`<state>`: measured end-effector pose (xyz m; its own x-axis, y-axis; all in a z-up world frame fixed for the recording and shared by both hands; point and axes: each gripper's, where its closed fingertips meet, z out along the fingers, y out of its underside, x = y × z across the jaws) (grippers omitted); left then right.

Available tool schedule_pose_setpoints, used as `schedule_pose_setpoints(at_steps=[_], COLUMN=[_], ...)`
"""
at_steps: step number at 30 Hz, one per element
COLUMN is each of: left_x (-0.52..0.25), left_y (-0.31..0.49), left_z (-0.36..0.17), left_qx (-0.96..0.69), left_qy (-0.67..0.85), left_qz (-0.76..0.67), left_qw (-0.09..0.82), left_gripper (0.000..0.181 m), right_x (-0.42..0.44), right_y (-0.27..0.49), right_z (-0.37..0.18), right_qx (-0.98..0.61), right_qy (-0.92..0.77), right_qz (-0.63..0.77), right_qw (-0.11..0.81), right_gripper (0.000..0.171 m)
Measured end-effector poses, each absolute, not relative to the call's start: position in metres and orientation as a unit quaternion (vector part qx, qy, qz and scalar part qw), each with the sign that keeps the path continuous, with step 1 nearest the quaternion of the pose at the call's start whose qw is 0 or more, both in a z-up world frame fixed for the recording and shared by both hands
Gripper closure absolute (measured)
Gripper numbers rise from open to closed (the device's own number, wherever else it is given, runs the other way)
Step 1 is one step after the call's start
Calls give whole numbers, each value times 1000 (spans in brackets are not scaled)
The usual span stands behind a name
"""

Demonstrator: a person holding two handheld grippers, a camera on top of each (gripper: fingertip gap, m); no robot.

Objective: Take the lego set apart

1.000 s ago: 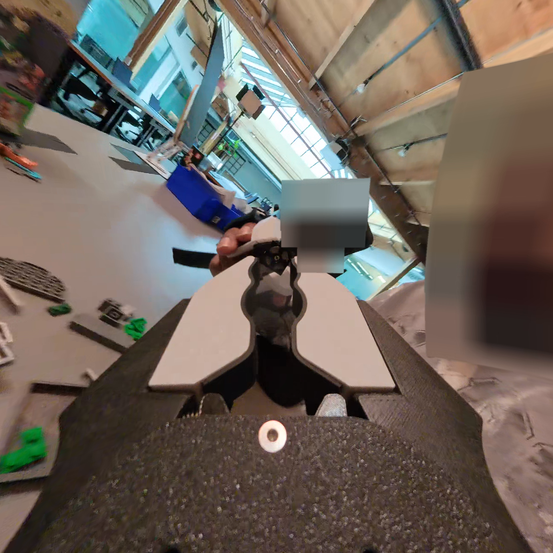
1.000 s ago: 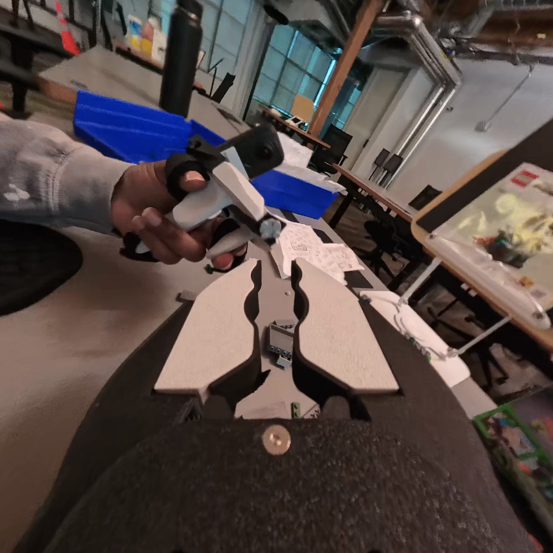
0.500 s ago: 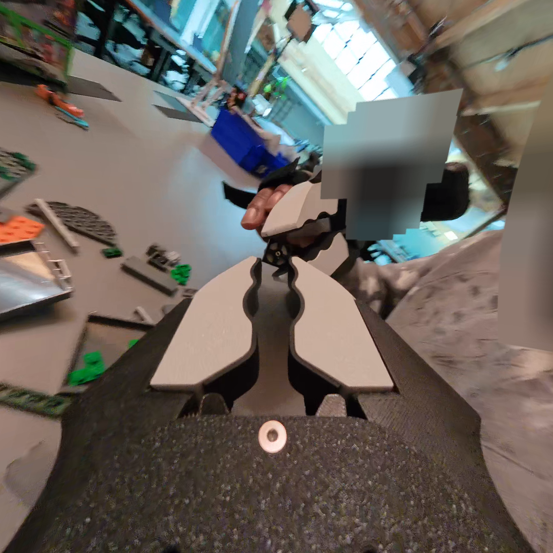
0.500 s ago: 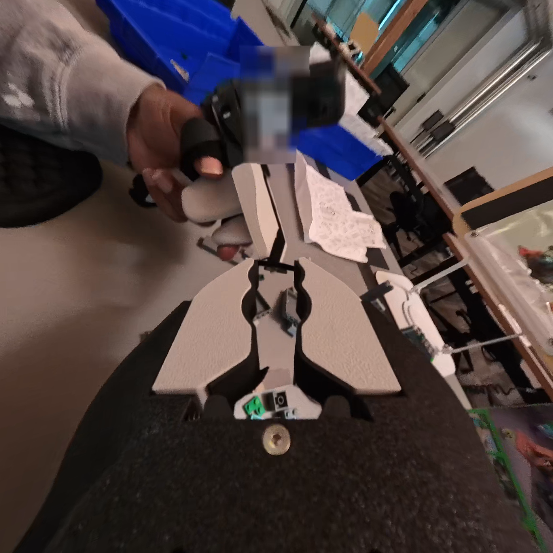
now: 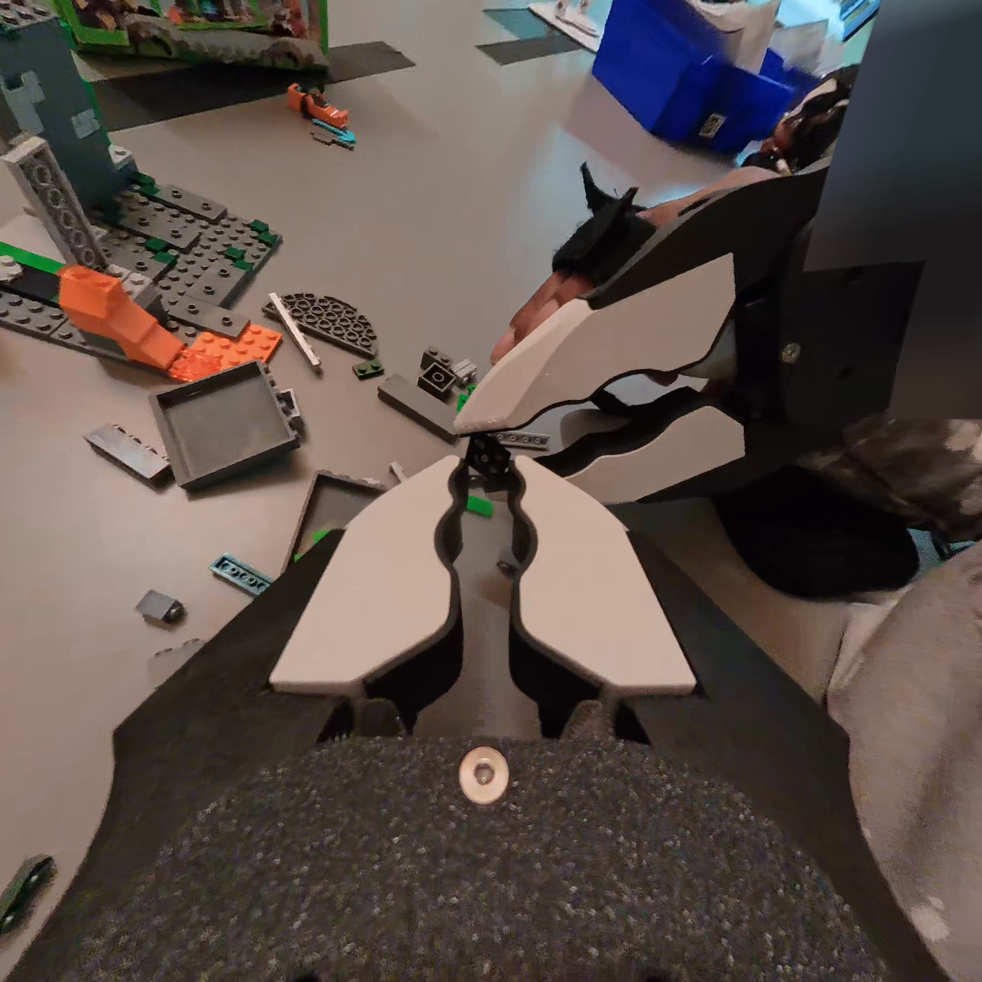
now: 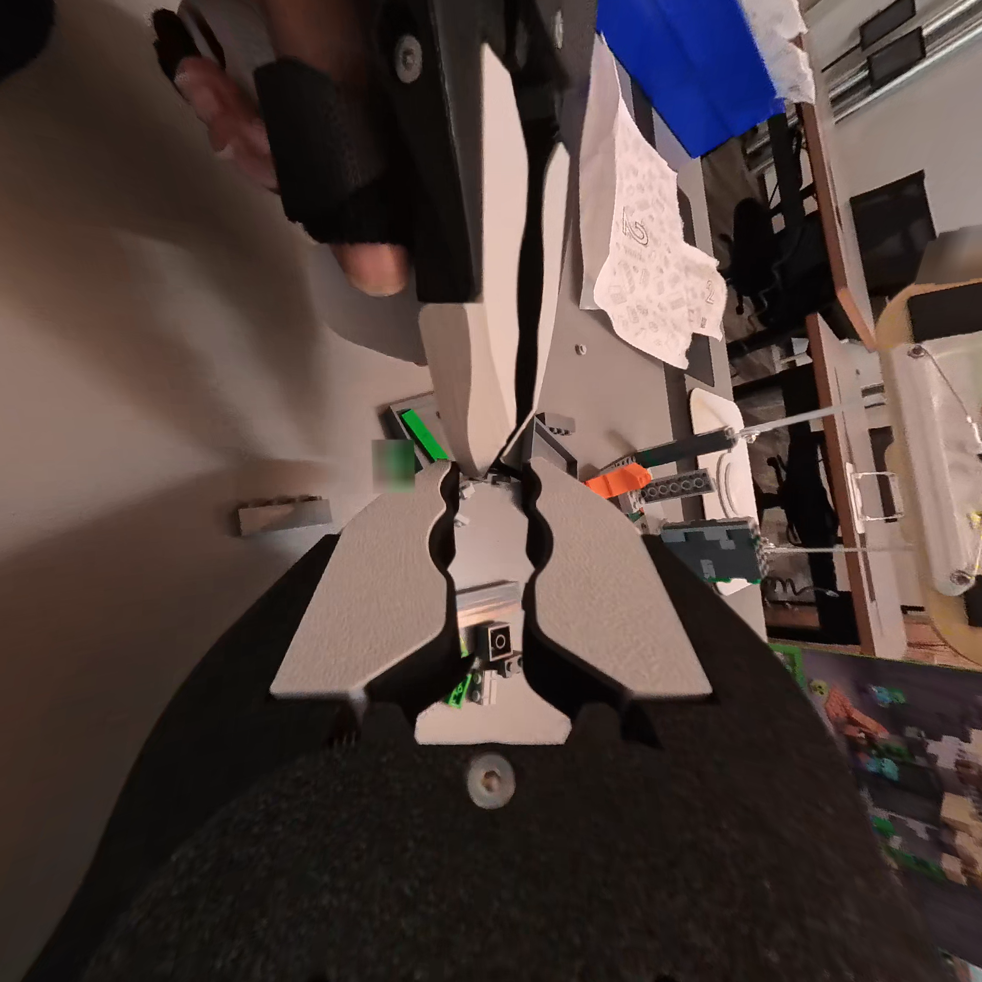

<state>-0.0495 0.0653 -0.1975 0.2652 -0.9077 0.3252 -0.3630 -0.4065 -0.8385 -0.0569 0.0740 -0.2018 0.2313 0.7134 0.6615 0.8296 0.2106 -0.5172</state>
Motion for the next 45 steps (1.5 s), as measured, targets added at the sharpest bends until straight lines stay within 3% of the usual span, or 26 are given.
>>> schedule_pose_setpoints(at_steps=[2, 19, 26, 37, 45], left_x=[-49, -51, -52, -55, -55], left_y=[62, 59, 58, 53, 48], left_z=[-198, -206, -208, -174, -169], left_qx=[-724, -725, -722, -664, -646], left_qy=[445, 431, 441, 427, 432], left_qz=[-421, -454, -451, -531, -549], left_qw=[318, 289, 284, 307, 307], left_gripper=[178, 169, 175, 179, 179], right_x=[-56, -58, -60, -56, -54], right_y=[74, 73, 70, 60, 55], right_z=[-204, -215, -214, -178, -166], right_qx=[-628, -628, -621, -621, -623], right_qy=[-617, -630, -635, -561, -528], right_qz=[-58, -67, -59, 138, 223], right_qw=[471, 452, 455, 530, 532], right_gripper=[149, 149, 149, 148, 155])
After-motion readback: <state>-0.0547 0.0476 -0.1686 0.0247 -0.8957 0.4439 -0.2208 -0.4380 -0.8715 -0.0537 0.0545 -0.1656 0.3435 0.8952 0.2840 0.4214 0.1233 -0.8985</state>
